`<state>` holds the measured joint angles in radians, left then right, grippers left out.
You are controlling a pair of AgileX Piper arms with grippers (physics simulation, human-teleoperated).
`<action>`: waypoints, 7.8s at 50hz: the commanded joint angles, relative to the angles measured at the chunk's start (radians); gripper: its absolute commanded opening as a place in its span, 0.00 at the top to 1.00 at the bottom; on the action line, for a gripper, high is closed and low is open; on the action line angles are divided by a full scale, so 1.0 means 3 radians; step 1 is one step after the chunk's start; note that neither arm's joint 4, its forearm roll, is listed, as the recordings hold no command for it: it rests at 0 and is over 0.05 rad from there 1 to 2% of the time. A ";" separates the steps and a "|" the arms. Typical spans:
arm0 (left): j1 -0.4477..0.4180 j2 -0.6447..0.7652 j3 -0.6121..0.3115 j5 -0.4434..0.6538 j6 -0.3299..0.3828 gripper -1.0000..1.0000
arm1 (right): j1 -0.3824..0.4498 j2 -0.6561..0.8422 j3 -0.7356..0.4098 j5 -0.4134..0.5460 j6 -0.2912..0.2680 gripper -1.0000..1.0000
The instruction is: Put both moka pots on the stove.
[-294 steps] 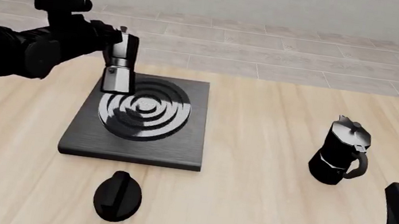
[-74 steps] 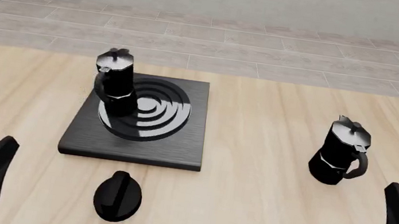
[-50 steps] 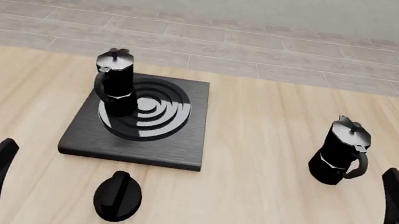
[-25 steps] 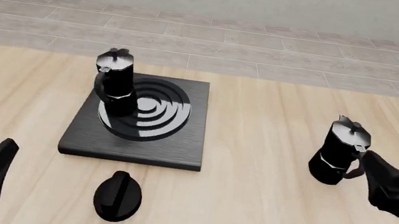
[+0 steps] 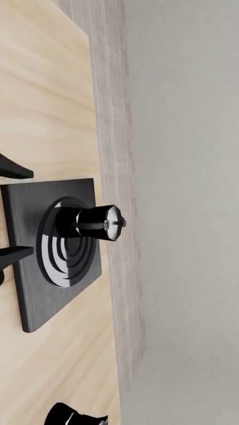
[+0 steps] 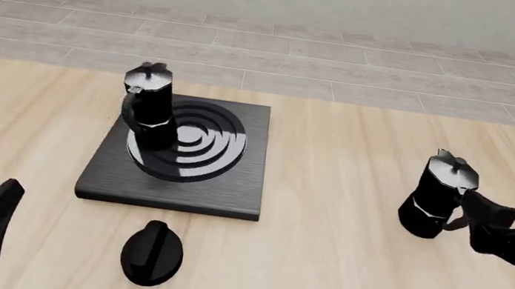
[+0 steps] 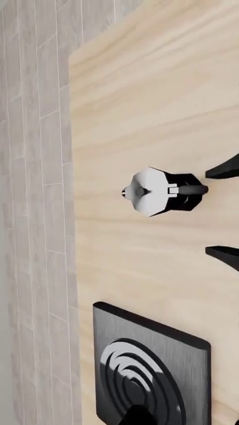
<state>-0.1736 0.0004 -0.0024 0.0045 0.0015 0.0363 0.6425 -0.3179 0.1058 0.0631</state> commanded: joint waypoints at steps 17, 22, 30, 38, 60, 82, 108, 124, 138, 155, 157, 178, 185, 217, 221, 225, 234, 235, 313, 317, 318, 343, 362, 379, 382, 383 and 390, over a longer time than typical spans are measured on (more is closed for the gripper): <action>-0.0001 0.0000 -0.0002 0.0002 0.0001 0.00 | -0.0102 0.0636 -0.0007 -0.0367 -0.0132 0.00; -0.0002 0.0000 -0.0005 0.0004 0.0002 0.00 | -0.0127 0.0748 0.0007 -0.0473 -0.0126 0.00; -0.0002 0.0000 -0.0002 0.0002 0.0002 0.00 | -0.0152 0.0941 0.0035 -0.0653 -0.0117 0.00; -0.0002 0.0000 -0.0002 0.0002 0.0002 0.00 | -0.0165 0.1196 0.0050 -0.0868 -0.0107 0.00; -0.0003 0.0000 -0.0004 0.0004 0.0002 0.00 | -0.0196 0.1676 0.0004 -0.1214 -0.0156 0.00; -0.0003 0.0000 -0.0028 0.0028 0.0001 0.00 | -0.0210 0.2016 -0.0013 -0.1445 -0.0163 0.00; -0.0004 0.0000 -0.0028 0.0027 0.0002 0.00 | -0.0232 0.2192 -0.0008 -0.1556 -0.0175 0.00; -0.0002 0.0000 -0.0028 0.0027 0.0003 0.00 | -0.0237 0.2318 -0.0034 -0.1635 -0.0181 0.00; -0.0003 0.0000 -0.0028 0.0027 0.0002 0.00 | -0.0245 0.2404 -0.0047 -0.1690 -0.0179 0.00; -0.0003 0.0000 -0.0028 0.0027 0.0002 0.00 | -0.0227 0.2346 -0.0036 -0.1667 -0.0195 1.00; -0.0003 0.0000 -0.0028 0.0027 0.0002 0.00 | -0.0223 0.2324 -0.0030 -0.1663 -0.0198 1.00; -0.0004 0.0000 -0.0028 0.0027 0.0002 0.00 | -0.0214 0.1547 -0.0302 -0.1034 -0.0330 1.00; -0.0003 0.0000 -0.0028 0.0028 0.0002 0.00 | -0.0220 0.1315 -0.0411 -0.0859 -0.0376 1.00; -0.0003 0.0000 -0.0028 0.0028 0.0001 0.00 | 0.0023 0.0693 -0.0640 -0.0216 -0.0427 1.00; -0.0003 0.0000 -0.0028 0.0028 0.0002 0.00 | 0.0082 0.0694 -0.0670 -0.0211 -0.0432 1.00; -0.0003 0.0000 -0.0028 0.0027 0.0001 0.00 | 0.0171 0.0715 -0.0710 -0.0225 -0.0411 1.00; -0.0003 0.0000 -0.0028 0.0028 0.0002 0.00 | 0.0332 0.0802 -0.0795 -0.0296 -0.0401 1.00; -0.0003 0.0000 -0.0028 0.0027 0.0001 0.00 | 0.0334 0.0821 -0.0803 -0.0299 -0.0404 1.00; -0.0003 0.0000 -0.0028 0.0028 0.0001 0.00 | 0.1809 0.2531 -0.2044 -0.1354 -0.0403 1.00; -0.0002 0.0000 -0.0028 0.0028 0.0002 0.00 | 0.1875 0.2654 -0.2149 -0.1386 -0.0412 1.00; -0.0003 0.0000 -0.0028 0.0027 0.0001 0.00 | 0.1884 0.2687 -0.2181 -0.1387 -0.0406 1.00; -0.0003 0.0000 -0.0028 0.0027 0.0002 0.00 | 0.2050 0.3348 -0.2715 -0.1549 -0.0346 1.00; -0.0003 0.0000 -0.0028 0.0027 0.0002 0.00 | 0.2050 0.3798 -0.3180 -0.1541 -0.0274 1.00; -0.0003 0.0000 -0.0028 0.0027 0.0002 0.00 | 0.2055 0.4090 -0.3407 -0.1541 -0.0187 1.00; -0.0003 0.0000 -0.0028 0.0028 0.0002 0.00 | 0.2055 0.4115 -0.3423 -0.1540 -0.0186 1.00; -0.0003 0.0000 -0.0028 0.0027 0.0002 0.00 | 0.2052 0.4127 -0.3436 -0.1530 -0.0183 1.00; -0.0003 0.0000 -0.0028 0.0027 0.0001 0.00 | 0.2059 0.4218 -0.3513 -0.1519 -0.0142 1.00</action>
<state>-0.1745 0.0003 -0.0109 0.0127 0.0021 0.6520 1.8907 -1.3154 -0.3435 0.0023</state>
